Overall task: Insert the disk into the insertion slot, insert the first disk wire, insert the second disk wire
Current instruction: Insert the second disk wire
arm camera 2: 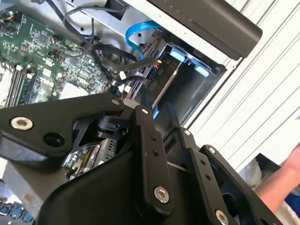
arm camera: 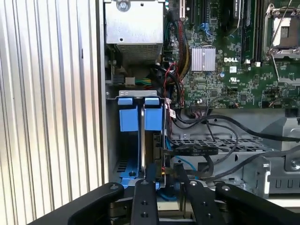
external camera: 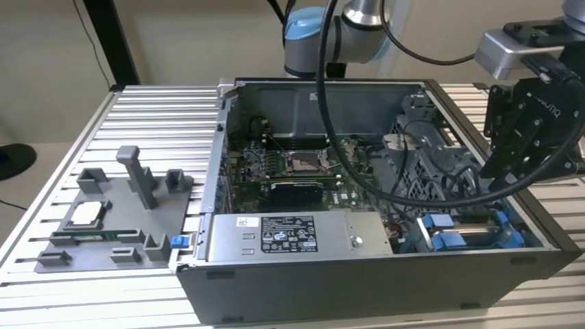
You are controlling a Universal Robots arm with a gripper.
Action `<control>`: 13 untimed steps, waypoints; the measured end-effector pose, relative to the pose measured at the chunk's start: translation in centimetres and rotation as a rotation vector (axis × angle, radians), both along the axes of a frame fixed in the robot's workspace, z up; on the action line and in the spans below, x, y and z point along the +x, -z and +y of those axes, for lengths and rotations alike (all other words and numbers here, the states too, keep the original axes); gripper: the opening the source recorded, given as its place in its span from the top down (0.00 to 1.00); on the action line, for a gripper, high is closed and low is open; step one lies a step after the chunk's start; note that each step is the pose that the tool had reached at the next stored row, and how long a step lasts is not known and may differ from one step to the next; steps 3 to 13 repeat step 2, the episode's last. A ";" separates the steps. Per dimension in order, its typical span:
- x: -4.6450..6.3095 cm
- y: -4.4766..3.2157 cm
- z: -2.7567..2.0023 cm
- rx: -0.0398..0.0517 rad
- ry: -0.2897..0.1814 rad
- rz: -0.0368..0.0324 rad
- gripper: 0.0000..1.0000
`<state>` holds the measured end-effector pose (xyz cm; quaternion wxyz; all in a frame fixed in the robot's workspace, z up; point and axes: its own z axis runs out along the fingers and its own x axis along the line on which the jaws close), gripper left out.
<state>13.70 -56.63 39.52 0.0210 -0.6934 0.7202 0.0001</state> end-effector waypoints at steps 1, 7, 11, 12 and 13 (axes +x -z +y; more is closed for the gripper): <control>0.0 0.00 0.00 -0.0001 0.000 0.0000 0.00; 0.0 0.00 0.00 0.0000 0.000 0.0000 0.00; 0.0 0.00 0.00 0.0000 0.000 0.0000 0.00; 0.0 0.00 0.00 0.0000 0.000 0.0000 0.00; 0.0 0.00 0.00 0.0000 0.000 0.0000 0.00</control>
